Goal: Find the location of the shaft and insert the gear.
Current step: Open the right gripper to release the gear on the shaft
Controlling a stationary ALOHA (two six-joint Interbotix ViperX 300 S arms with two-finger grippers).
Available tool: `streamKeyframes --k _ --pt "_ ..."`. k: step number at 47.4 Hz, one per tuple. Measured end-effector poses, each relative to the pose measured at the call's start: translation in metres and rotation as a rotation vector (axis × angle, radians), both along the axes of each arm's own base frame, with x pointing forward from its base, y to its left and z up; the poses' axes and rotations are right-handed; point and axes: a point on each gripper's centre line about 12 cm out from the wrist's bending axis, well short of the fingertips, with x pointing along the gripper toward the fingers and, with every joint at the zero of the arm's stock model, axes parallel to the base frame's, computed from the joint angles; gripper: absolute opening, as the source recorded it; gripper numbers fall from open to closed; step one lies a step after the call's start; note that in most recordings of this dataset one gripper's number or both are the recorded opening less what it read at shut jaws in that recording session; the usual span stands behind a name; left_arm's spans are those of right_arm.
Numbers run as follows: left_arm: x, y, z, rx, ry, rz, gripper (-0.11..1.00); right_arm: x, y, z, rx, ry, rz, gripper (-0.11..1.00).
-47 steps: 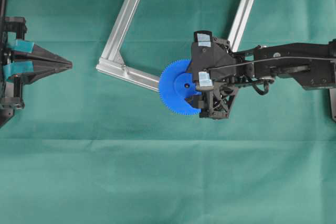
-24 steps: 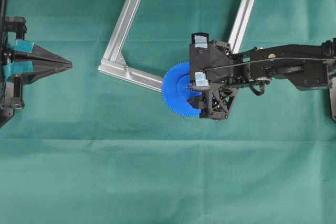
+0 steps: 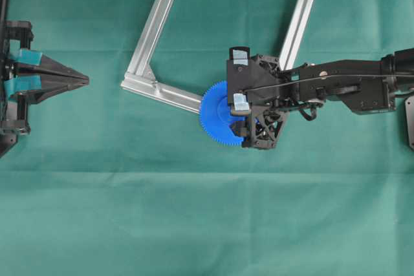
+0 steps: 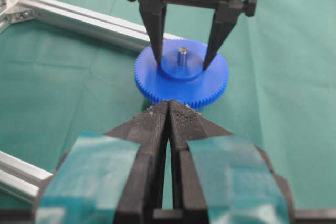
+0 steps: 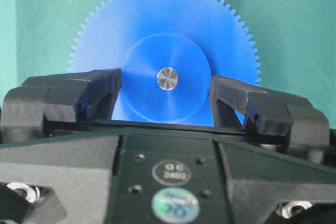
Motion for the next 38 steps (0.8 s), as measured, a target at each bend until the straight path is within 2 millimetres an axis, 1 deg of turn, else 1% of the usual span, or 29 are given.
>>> streamKeyframes --k 8,11,16,19,29,38 --pt "0.000 0.000 0.000 -0.001 -0.002 0.000 0.01 0.000 -0.001 -0.001 0.001 0.001 -0.003 0.70" --pt "0.000 0.000 0.000 0.000 0.000 -0.002 0.01 0.000 0.000 -0.001 0.001 0.001 -0.001 0.74" --pt "0.000 0.000 0.000 -0.001 0.000 0.000 0.01 0.002 0.000 0.001 0.001 -0.005 -0.001 0.87" --pt "0.000 0.000 0.000 -0.001 0.000 0.000 0.01 0.002 0.001 0.002 0.001 -0.006 0.000 0.90" --pt "0.000 0.000 0.000 -0.001 0.000 0.000 0.01 0.004 0.000 0.006 0.000 -0.014 -0.002 0.89" --pt "0.000 0.000 0.000 -0.002 0.001 -0.001 0.01 0.000 0.000 0.023 -0.001 -0.045 -0.002 0.89"
